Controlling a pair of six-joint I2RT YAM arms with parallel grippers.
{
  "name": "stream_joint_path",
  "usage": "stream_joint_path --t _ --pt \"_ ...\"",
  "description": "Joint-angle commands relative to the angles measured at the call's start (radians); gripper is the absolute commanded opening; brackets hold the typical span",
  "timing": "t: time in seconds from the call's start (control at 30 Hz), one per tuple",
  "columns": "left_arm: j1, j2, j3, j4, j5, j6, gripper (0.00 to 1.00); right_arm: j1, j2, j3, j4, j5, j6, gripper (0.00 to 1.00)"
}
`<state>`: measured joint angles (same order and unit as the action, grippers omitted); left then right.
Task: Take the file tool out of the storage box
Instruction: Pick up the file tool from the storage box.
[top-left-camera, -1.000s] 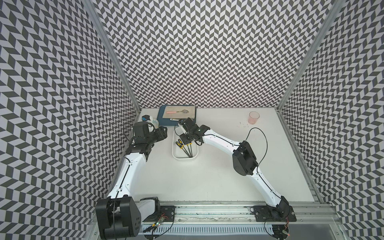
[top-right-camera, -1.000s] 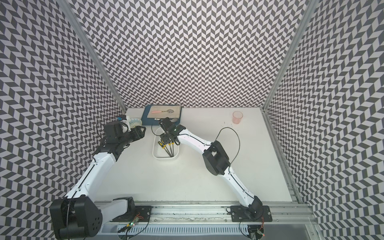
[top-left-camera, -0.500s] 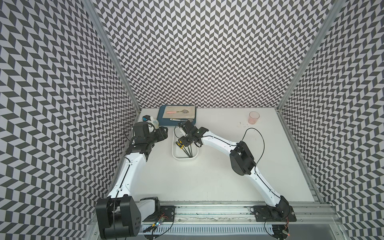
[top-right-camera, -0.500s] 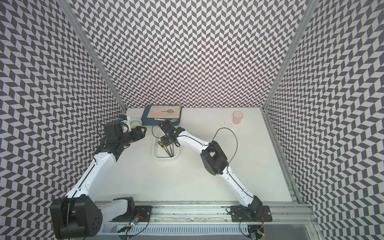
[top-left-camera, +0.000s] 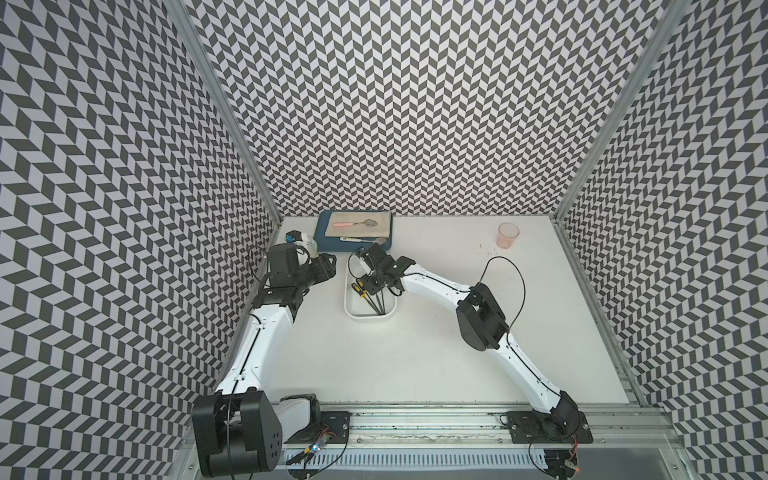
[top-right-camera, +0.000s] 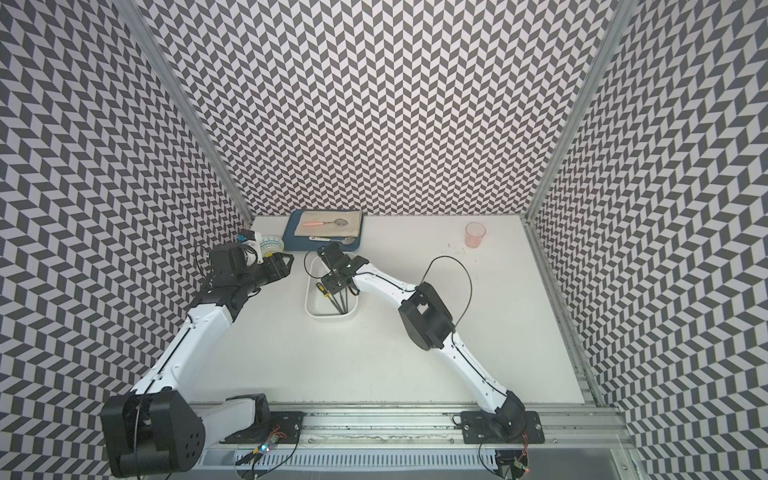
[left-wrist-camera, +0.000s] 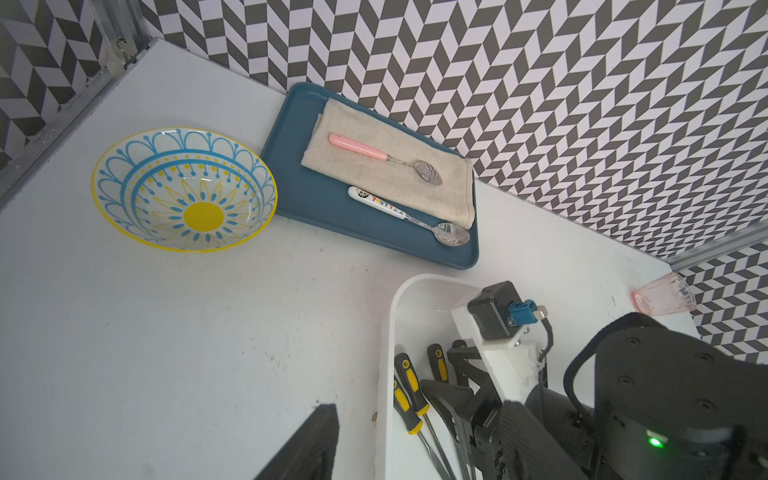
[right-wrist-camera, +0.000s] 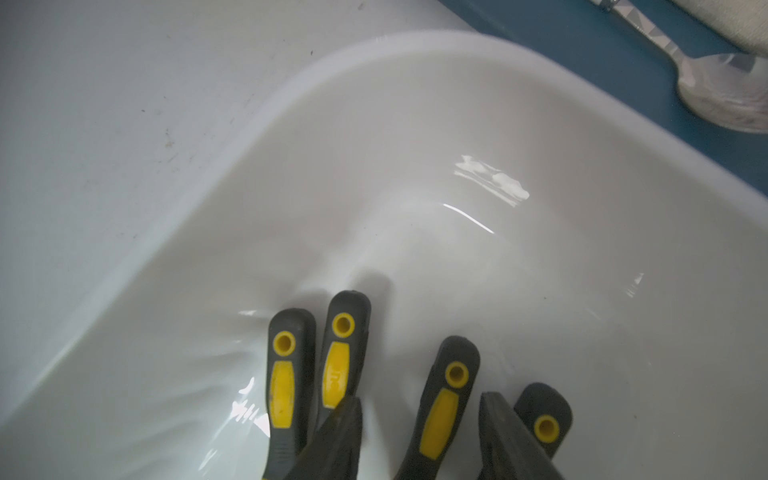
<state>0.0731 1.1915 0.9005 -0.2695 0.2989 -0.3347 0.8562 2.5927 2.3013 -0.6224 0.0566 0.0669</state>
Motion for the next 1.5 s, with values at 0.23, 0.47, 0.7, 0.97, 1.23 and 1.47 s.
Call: stream_joint_path --t 0.23,0.47,0.7,0.97,1.23,1.47 --pt "0.014 0.011 0.011 0.016 0.020 0.002 0.67 0.009 0.038 0.029 0.035 0.023 0.002 0.46" --pt "0.017 0.009 0.011 0.012 0.021 0.004 0.67 0.008 0.040 0.032 0.030 0.027 0.006 0.43" --pt "0.019 0.016 0.014 0.013 0.034 0.002 0.67 0.009 0.054 0.034 0.007 0.026 0.014 0.40" --pt "0.019 0.015 0.012 0.012 0.028 0.000 0.67 0.009 0.049 0.026 -0.003 0.041 0.016 0.25" --pt "0.019 0.008 0.006 0.008 0.023 0.004 0.67 0.009 0.032 0.016 0.012 0.020 0.037 0.04" --pt "0.019 0.009 0.009 0.008 0.023 0.007 0.67 0.009 -0.032 -0.033 0.069 0.008 0.055 0.00"
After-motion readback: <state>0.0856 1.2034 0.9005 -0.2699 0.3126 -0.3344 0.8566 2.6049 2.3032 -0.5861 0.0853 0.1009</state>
